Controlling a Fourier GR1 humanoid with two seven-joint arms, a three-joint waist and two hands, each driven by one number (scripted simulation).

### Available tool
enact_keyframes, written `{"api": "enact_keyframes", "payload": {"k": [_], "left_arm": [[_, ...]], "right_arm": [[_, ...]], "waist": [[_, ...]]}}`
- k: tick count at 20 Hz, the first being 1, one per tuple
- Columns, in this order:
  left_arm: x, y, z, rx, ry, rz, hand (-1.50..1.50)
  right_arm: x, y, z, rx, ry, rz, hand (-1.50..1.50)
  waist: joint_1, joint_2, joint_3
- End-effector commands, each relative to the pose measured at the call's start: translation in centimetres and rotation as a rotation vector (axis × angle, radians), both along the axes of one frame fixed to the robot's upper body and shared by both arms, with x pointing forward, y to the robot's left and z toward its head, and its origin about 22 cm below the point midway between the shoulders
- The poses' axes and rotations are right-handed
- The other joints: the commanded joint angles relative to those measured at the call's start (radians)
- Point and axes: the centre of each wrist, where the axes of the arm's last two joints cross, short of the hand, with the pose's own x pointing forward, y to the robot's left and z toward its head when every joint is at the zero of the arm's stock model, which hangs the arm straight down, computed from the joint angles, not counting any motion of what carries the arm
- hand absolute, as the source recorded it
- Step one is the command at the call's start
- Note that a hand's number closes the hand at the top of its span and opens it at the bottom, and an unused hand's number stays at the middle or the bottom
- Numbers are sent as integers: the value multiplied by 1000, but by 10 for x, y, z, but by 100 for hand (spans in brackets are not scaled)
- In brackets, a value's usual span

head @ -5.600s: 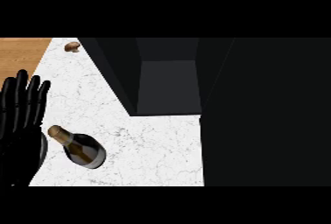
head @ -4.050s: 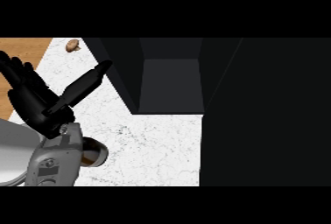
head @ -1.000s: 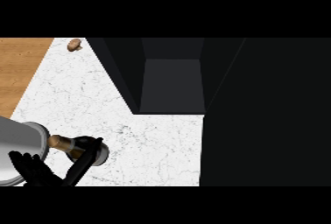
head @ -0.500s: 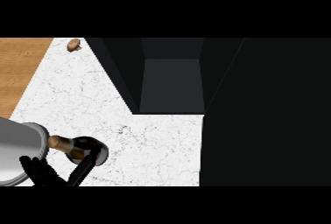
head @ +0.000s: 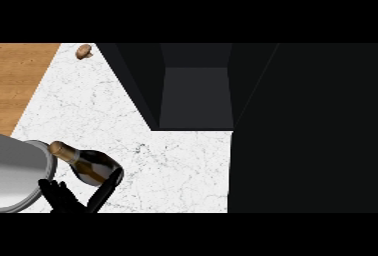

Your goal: Pick up the wine, place it into the cabinet and close the cabinet

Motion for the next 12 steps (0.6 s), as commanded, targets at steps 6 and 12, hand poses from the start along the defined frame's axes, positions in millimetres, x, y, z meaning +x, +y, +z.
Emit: {"api": "enact_keyframes", "payload": {"k": [6, 12], "left_arm": [[13, 1, -33, -16, -69, 53, -150], [12, 2, -29, -47, -154, 7, -150]], "right_arm": [[-18, -9, -2, -16, 0, 17, -150], [9, 8, 6, -24, 8, -10, -150]], "waist": [[-4, 0, 0], [2, 0, 0]]}}
